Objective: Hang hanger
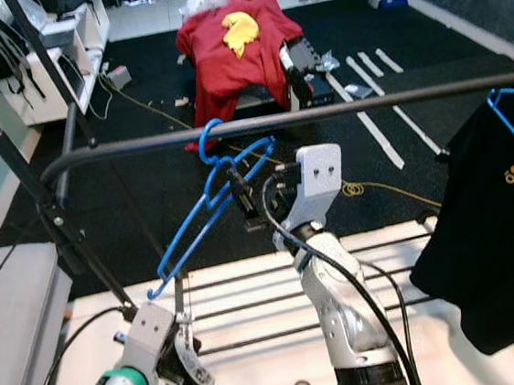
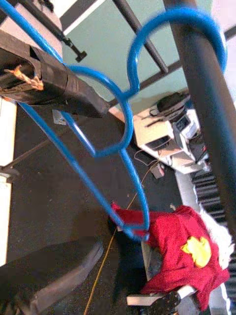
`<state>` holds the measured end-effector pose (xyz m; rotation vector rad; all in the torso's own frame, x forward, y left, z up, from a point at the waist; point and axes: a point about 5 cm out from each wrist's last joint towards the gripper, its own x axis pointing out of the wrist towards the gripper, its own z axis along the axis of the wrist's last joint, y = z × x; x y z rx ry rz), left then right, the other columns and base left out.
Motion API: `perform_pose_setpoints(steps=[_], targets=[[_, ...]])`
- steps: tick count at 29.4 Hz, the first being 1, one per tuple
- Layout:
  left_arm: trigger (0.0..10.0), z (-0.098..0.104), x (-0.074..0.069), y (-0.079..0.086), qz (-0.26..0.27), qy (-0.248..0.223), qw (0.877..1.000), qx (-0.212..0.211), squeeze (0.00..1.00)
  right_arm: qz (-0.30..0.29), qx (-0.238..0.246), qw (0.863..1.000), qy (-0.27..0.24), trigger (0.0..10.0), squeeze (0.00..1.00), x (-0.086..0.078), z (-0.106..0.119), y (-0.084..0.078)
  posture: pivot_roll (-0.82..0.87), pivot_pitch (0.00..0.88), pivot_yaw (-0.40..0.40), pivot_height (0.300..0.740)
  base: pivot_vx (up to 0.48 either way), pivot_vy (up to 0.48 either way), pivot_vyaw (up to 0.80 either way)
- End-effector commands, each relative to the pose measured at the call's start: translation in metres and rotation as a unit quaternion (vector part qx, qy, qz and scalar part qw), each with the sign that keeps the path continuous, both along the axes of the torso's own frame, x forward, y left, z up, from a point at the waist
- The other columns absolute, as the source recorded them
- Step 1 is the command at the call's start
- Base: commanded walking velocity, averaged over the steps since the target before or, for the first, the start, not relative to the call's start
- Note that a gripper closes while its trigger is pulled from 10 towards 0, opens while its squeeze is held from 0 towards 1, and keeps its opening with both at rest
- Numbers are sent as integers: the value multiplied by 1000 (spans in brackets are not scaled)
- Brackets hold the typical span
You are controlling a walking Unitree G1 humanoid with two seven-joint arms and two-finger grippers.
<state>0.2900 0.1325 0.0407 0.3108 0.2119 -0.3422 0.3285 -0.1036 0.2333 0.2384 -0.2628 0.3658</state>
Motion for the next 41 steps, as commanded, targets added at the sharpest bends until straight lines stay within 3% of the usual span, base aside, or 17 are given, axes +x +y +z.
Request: perform_pose_setpoints(steps=[1, 4, 10, 20, 25, 31, 41], targets=[[10000, -5, -4, 2, -1, 13, 1000, 8, 0, 27, -4, 1000, 15, 10000, 0, 0, -5, 10, -268, 132, 129, 740, 0, 0, 0], [10000, -5, -5, 1, -1, 12, 1000, 7, 0, 99, -27, 995, 10, 10000, 0, -9, -9, 28, -262, 131, 126, 740, 0, 0, 0], [10000, -6, -7, 1, 1, 13, 1000, 7, 0, 131, -42, 990, 13, 10000, 0, -15, -15, 36, -265, 133, 125, 740, 0, 0, 0], [10000, -5, -5, -1, -2, 12, 1000, 6, 0, 124, -51, 991, 29, 10000, 0, -7, -19, 39, -268, 133, 125, 740, 0, 0, 0], [10000, -5, -5, -2, -3, 12, 1000, 5, 0, 83, -53, 995, 30, 10000, 0, 8, -9, 38, -272, 130, 120, 740, 0, 0, 0], [10000, -5, -4, -3, -2, 11, 1000, 5, 0, 105, -47, 993, -4, 10000, 0, 8, 9, 45, -265, 124, 117, 740, 0, 0, 0], [10000, -4, -4, -3, -1, 11, 1000, 5, 0, 100, -52, 994, 8, 10000, 0, 12, 7, 49, -264, 118, 114, 740, 0, 0, 0]])
